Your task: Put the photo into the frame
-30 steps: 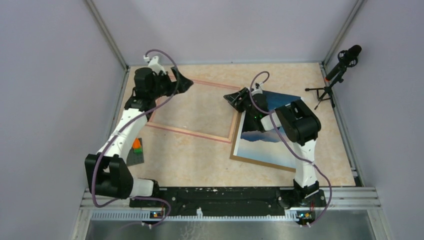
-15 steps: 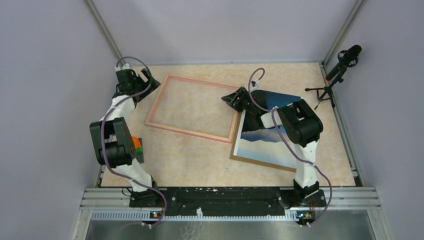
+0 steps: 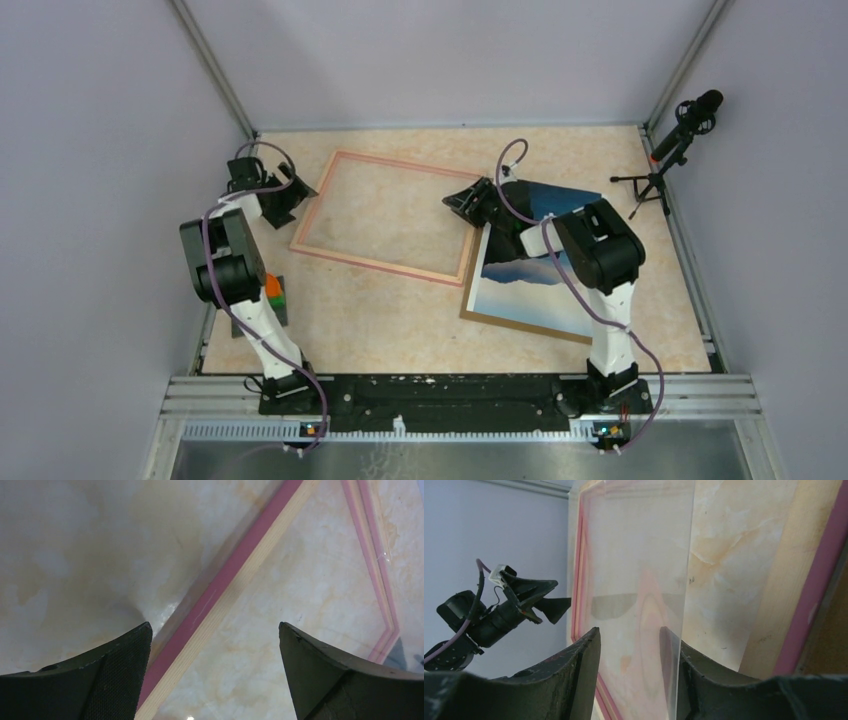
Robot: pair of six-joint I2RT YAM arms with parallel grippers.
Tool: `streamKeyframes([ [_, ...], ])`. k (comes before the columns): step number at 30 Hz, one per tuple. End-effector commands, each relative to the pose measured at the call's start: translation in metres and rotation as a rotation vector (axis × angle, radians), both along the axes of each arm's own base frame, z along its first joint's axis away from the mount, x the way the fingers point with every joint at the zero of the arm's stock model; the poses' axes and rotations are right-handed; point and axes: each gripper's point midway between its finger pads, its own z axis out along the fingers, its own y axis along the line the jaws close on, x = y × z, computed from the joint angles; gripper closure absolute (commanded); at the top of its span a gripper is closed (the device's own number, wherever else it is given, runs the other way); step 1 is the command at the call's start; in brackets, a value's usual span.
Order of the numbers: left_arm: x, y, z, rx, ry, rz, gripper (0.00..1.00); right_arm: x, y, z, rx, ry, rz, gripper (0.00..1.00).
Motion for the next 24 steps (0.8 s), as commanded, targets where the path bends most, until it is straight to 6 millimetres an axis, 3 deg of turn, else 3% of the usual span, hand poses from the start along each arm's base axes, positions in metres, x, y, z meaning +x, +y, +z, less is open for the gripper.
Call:
streamKeyframes([
  [1,-0.011,-0.008,-0.01,-0.185,0.017,0.004,0.01,-0.006,0.008,0.016,0.01,-0.033,0.006,0.53],
  [6,-0.035,-0.031,-0.023,-0.317,0.047,-0.021,0.01,-0.01,0.017,0.019,0.02,-0.028,0.027,0.51],
  [12,-0.054,-0.046,-0.016,-0.404,0.036,0.004,0.01,-0.023,0.026,0.026,0.059,-0.032,0.047,0.53],
  [18,-0.06,-0.045,-0.021,-0.399,0.039,0.036,0.01,-0.022,0.027,0.039,0.053,-0.071,0.056,0.76],
  [19,-0.058,-0.044,-0.021,-0.404,0.028,0.039,0.01,-0.021,0.026,0.044,0.044,-0.086,0.059,0.78],
  [22,-0.057,-0.047,-0.02,-0.426,0.022,0.033,0.01,-0.019,0.025,0.063,0.039,-0.137,0.071,0.98],
  [24,-0.056,-0.046,-0.018,-0.423,0.013,0.031,0.01,-0.018,0.025,0.078,0.064,-0.155,0.089,1.0],
])
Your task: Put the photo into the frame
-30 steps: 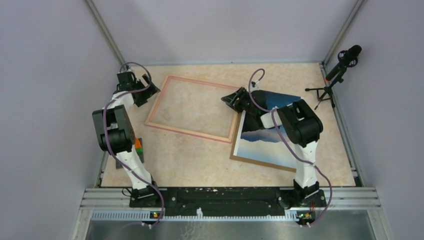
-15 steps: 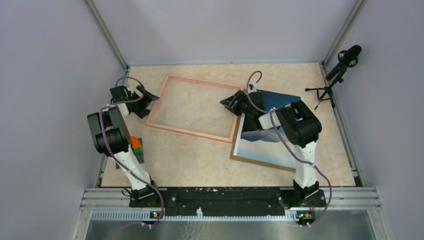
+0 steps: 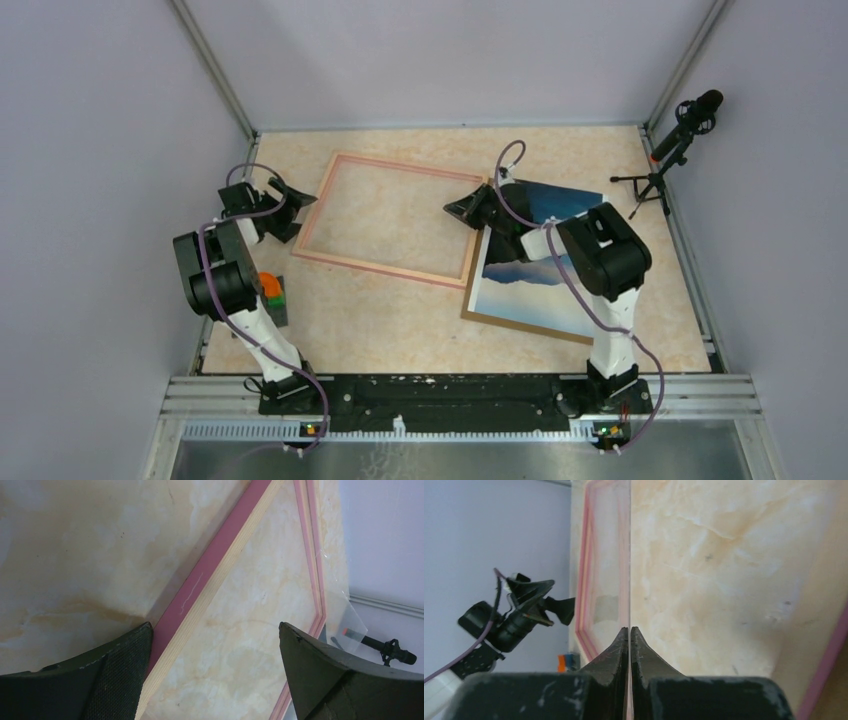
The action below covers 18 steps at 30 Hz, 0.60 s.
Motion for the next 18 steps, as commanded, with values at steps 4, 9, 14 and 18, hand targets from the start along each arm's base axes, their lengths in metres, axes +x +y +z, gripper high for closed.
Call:
streamKeyframes([
  [4,-0.022,-0.029,-0.01,-0.113,0.082,-0.049,0.01,0.006,0.023,0.108,0.207,-0.168,0.114,1.0],
  [9,-0.022,-0.029,-0.007,-0.111,0.071,-0.05,0.01,0.012,0.03,0.106,0.285,-0.096,0.129,1.0],
  [14,-0.022,-0.028,-0.008,-0.111,0.073,-0.048,0.01,0.019,0.023,0.103,0.398,-0.04,0.111,1.0],
  [18,-0.021,-0.026,-0.007,-0.104,0.07,-0.043,0.01,0.023,0.02,0.103,0.427,-0.026,0.106,1.0],
])
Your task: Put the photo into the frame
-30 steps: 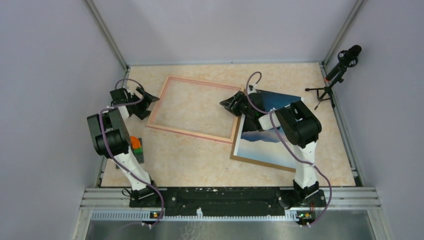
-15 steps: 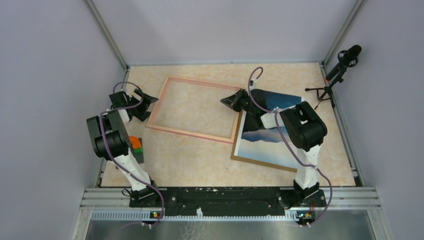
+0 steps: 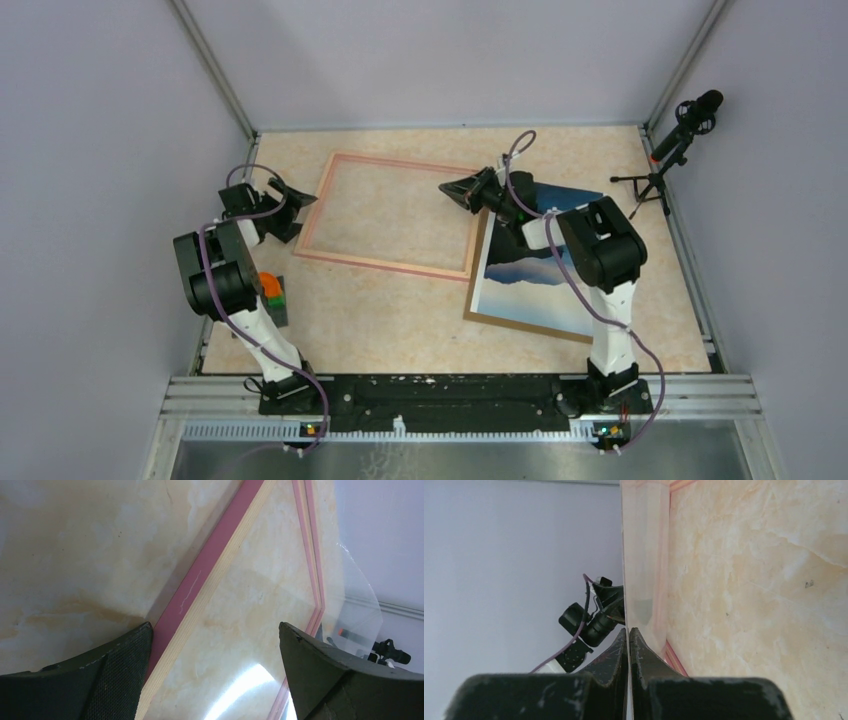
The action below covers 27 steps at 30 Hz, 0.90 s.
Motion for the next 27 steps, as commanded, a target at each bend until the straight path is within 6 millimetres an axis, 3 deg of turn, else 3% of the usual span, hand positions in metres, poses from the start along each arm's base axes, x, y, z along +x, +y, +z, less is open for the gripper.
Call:
streamKeyframes([
  [1,-0.022,-0.026,-0.008,-0.088,0.08,-0.053,0.01,0.007,0.003,0.029,0.111,-0.043,0.015,1.0],
  [8,-0.021,-0.025,-0.008,-0.089,0.078,-0.052,0.01,0.013,-0.016,0.025,0.151,-0.016,-0.008,1.0],
  [14,-0.022,-0.027,-0.007,-0.089,0.072,-0.056,0.01,0.011,-0.012,0.019,0.187,0.016,0.004,1.0],
  [27,-0.022,-0.026,-0.006,-0.085,0.072,-0.056,0.01,0.02,-0.026,0.022,0.205,0.017,-0.023,1.0],
])
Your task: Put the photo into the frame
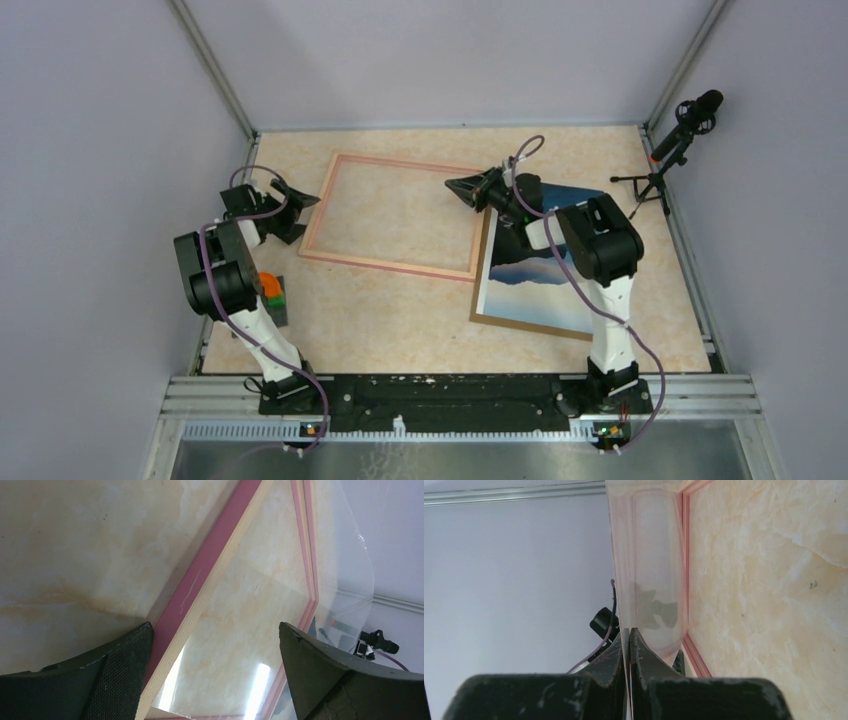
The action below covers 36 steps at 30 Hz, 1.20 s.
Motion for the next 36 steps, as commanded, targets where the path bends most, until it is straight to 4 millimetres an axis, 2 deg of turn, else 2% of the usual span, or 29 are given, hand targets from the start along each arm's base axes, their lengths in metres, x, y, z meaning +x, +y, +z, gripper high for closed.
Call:
streamKeyframes([
  [1,-0.018,-0.018,-0.006,-0.048,0.064,-0.037,0.01,0.008,-0.006,0.022,0.05,-0.071,-0.019,1.0],
  [10,-0.018,-0.017,-0.007,-0.045,0.065,-0.035,0.01,0.011,-0.01,0.021,0.099,-0.053,-0.021,1.0],
  [19,-0.018,-0.018,-0.007,-0.049,0.064,-0.036,0.01,0.016,-0.01,0.035,0.143,-0.06,-0.015,1.0],
  [23,-0.017,-0.018,-0.006,-0.051,0.06,-0.037,0.01,0.017,-0.009,0.049,0.155,-0.08,-0.01,1.0],
  [30,-0.015,-0.017,0.002,-0.042,0.037,-0.039,0.01,0.016,-0.007,0.091,0.157,-0.145,0.003,1.0],
  [36,-0.013,-0.001,0.026,0.047,-0.001,0.009,0.01,0.018,0.0,0.098,0.142,-0.152,0.007,1.0],
])
